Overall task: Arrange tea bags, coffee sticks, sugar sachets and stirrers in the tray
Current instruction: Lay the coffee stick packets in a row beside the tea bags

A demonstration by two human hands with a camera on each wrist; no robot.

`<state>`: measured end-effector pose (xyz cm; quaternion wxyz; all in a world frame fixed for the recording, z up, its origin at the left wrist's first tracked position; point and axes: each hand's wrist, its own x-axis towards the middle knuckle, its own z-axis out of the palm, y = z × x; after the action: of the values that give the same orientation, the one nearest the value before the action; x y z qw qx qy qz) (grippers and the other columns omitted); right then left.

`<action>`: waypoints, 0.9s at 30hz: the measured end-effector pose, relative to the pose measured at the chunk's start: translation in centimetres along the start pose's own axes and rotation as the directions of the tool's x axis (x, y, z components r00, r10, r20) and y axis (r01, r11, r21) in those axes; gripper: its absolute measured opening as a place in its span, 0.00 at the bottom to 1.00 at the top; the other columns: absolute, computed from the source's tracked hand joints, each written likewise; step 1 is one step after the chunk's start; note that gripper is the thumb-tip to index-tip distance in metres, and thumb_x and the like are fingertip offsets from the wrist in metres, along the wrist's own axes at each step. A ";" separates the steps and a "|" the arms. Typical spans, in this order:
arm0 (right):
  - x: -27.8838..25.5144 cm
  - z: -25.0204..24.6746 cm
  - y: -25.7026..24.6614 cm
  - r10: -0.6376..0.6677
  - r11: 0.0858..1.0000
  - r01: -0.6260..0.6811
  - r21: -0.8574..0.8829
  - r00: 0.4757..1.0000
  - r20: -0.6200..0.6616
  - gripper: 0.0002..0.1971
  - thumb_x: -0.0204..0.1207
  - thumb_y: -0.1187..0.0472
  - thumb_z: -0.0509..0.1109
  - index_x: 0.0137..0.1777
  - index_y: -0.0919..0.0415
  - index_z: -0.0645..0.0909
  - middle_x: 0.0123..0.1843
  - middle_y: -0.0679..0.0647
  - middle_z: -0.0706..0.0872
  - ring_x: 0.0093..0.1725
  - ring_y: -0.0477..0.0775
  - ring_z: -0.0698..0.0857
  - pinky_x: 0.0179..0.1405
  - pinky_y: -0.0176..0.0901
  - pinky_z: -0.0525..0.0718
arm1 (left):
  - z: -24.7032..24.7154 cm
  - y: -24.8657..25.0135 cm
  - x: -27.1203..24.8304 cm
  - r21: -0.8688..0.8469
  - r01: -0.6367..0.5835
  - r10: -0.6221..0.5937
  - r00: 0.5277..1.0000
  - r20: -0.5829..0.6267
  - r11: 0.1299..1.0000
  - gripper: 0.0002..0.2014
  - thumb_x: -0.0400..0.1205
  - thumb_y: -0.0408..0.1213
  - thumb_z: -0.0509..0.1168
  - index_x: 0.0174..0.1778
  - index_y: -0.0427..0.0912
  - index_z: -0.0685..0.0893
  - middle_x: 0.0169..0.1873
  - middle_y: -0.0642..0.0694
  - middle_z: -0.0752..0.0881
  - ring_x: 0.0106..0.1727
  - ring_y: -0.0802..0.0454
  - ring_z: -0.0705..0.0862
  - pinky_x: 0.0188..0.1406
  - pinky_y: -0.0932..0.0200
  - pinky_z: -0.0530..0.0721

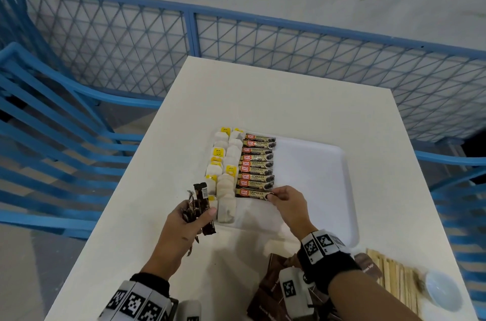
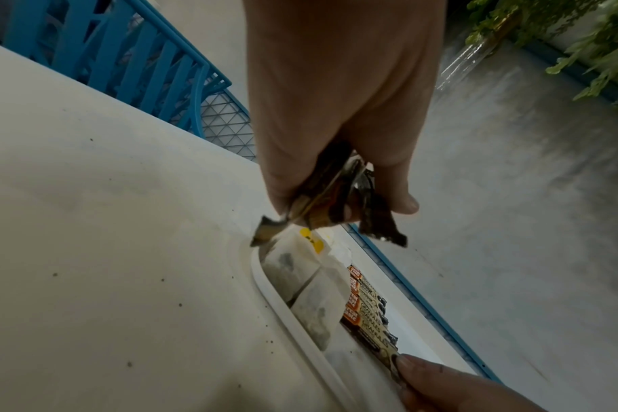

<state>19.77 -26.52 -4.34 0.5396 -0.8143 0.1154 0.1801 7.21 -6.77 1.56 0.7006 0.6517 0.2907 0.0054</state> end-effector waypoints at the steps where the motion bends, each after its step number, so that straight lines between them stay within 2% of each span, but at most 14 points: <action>1: 0.0 0.1 -0.1 -0.014 1.000 0.013 -0.026 1.000 -0.010 0.04 0.73 0.65 0.73 0.46 0.60 0.84 0.36 0.45 0.86 0.39 0.42 0.83 0.37 0.29 0.75 | 0.0 0.0 0.1 0.021 0.001 -0.001 1.000 0.002 1.000 0.09 0.76 0.35 0.72 0.49 0.37 0.84 0.29 0.51 0.85 0.23 0.64 0.79 0.23 0.70 0.74; 5: 0.3 0.3 -0.4 -0.060 0.995 0.058 -0.081 0.998 -0.029 0.05 0.73 0.66 0.73 0.47 0.62 0.83 0.32 0.44 0.83 0.36 0.38 0.80 0.35 0.27 0.74 | -0.2 -0.2 0.4 0.053 0.011 -0.011 1.000 0.000 0.999 0.10 0.74 0.37 0.74 0.48 0.37 0.84 0.28 0.52 0.83 0.25 0.60 0.76 0.29 0.66 0.73; 7: 0.4 0.3 -0.5 -0.059 0.995 0.056 -0.082 0.998 -0.031 0.05 0.73 0.66 0.73 0.47 0.62 0.82 0.32 0.44 0.83 0.36 0.40 0.80 0.34 0.27 0.74 | -0.2 -0.1 0.3 0.045 0.016 -0.016 1.000 0.002 0.999 0.15 0.71 0.41 0.77 0.47 0.37 0.84 0.29 0.51 0.83 0.27 0.57 0.76 0.31 0.64 0.74; 9: 0.5 0.4 -0.5 -0.054 0.996 0.052 -0.078 0.998 -0.029 0.05 0.72 0.66 0.74 0.47 0.62 0.81 0.34 0.46 0.83 0.37 0.43 0.81 0.32 0.27 0.74 | -0.2 0.0 0.3 0.049 0.026 -0.026 1.000 -0.001 0.998 0.22 0.64 0.49 0.75 0.47 0.38 0.84 0.31 0.49 0.84 0.29 0.55 0.75 0.33 0.62 0.74; 13: 0.5 0.6 -0.2 -0.077 0.993 0.072 -0.098 0.996 -0.052 0.09 0.72 0.64 0.75 0.49 0.63 0.80 0.41 0.51 0.83 0.42 0.49 0.82 0.34 0.27 0.75 | -0.2 0.2 0.5 0.071 0.014 -0.014 1.000 0.005 0.997 0.29 0.57 0.56 0.75 0.45 0.38 0.83 0.33 0.44 0.84 0.31 0.51 0.74 0.34 0.60 0.75; 14: 0.4 0.6 -0.3 -0.113 0.986 0.104 -0.132 0.992 -0.063 0.09 0.72 0.63 0.74 0.50 0.62 0.80 0.44 0.52 0.82 0.43 0.49 0.81 0.35 0.26 0.74 | -0.1 0.3 0.5 0.064 0.009 -0.010 1.000 0.010 0.998 0.29 0.57 0.55 0.76 0.46 0.38 0.83 0.34 0.43 0.85 0.31 0.51 0.75 0.35 0.60 0.75; 16: -0.3 0.8 -0.7 -0.232 0.956 0.215 -0.200 0.971 -0.061 0.09 0.74 0.61 0.73 0.52 0.61 0.80 0.48 0.53 0.80 0.42 0.46 0.79 0.35 0.22 0.74 | 0.2 0.5 0.6 0.033 0.001 -0.002 1.000 0.013 0.999 0.20 0.65 0.47 0.79 0.47 0.40 0.83 0.35 0.44 0.86 0.31 0.52 0.77 0.35 0.61 0.77; 18: -1.6 1.1 -1.5 -0.337 0.920 0.333 -0.207 0.941 0.013 0.06 0.76 0.59 0.71 0.49 0.61 0.81 0.46 0.52 0.81 0.40 0.42 0.78 0.38 0.20 0.74 | 0.4 0.8 0.6 0.017 -0.012 0.012 1.000 0.010 1.000 0.10 0.72 0.37 0.76 0.47 0.42 0.84 0.33 0.49 0.86 0.29 0.58 0.79 0.31 0.66 0.77; 20: -3.5 1.3 -2.3 -0.339 0.920 0.362 -0.152 0.927 0.162 0.05 0.78 0.56 0.68 0.46 0.57 0.81 0.42 0.49 0.83 0.39 0.41 0.79 0.40 0.24 0.75 | 0.6 0.7 0.6 0.014 -0.035 0.035 0.999 0.017 0.999 0.08 0.74 0.34 0.74 0.47 0.41 0.84 0.31 0.50 0.86 0.25 0.63 0.79 0.26 0.70 0.76; 22: -5.5 1.6 -3.2 -0.276 0.949 0.312 -0.042 0.889 0.365 0.07 0.80 0.53 0.64 0.47 0.54 0.80 0.40 0.45 0.84 0.37 0.41 0.82 0.39 0.30 0.77 | 0.8 0.7 0.6 -0.001 -0.042 0.042 0.999 0.015 0.999 0.11 0.73 0.36 0.76 0.47 0.37 0.84 0.30 0.48 0.84 0.23 0.62 0.77 0.25 0.70 0.75; 24: -7.1 2.0 -3.8 -0.207 0.977 0.206 0.064 0.818 0.537 0.12 0.82 0.51 0.60 0.51 0.58 0.79 0.42 0.47 0.86 0.38 0.44 0.86 0.34 0.32 0.79 | 1.0 0.4 0.6 -0.035 -0.046 0.047 0.998 0.042 0.998 0.17 0.69 0.42 0.78 0.47 0.36 0.84 0.28 0.48 0.82 0.25 0.59 0.77 0.30 0.66 0.76; 25: -7.5 2.2 -4.0 -0.167 0.986 0.133 0.101 0.787 0.594 0.13 0.83 0.51 0.58 0.53 0.60 0.79 0.42 0.47 0.86 0.38 0.47 0.87 0.33 0.33 0.80 | 1.1 0.5 0.5 -0.039 -0.044 0.047 0.997 0.064 0.998 0.19 0.68 0.44 0.77 0.47 0.35 0.84 0.27 0.50 0.82 0.27 0.58 0.77 0.33 0.64 0.76; 27: -8.1 2.4 -4.3 -0.108 0.990 0.024 0.136 0.747 0.656 0.11 0.83 0.54 0.58 0.52 0.60 0.77 0.42 0.50 0.86 0.37 0.48 0.87 0.32 0.34 0.82 | 1.3 0.7 0.2 -0.042 -0.038 0.042 0.993 0.114 0.998 0.15 0.71 0.40 0.76 0.47 0.36 0.83 0.27 0.53 0.85 0.30 0.58 0.80 0.34 0.66 0.78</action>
<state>13.70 -22.66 1.80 0.5990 -0.6679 -0.1012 0.4301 8.15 -7.76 2.06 0.7286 0.6426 0.2367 -0.0124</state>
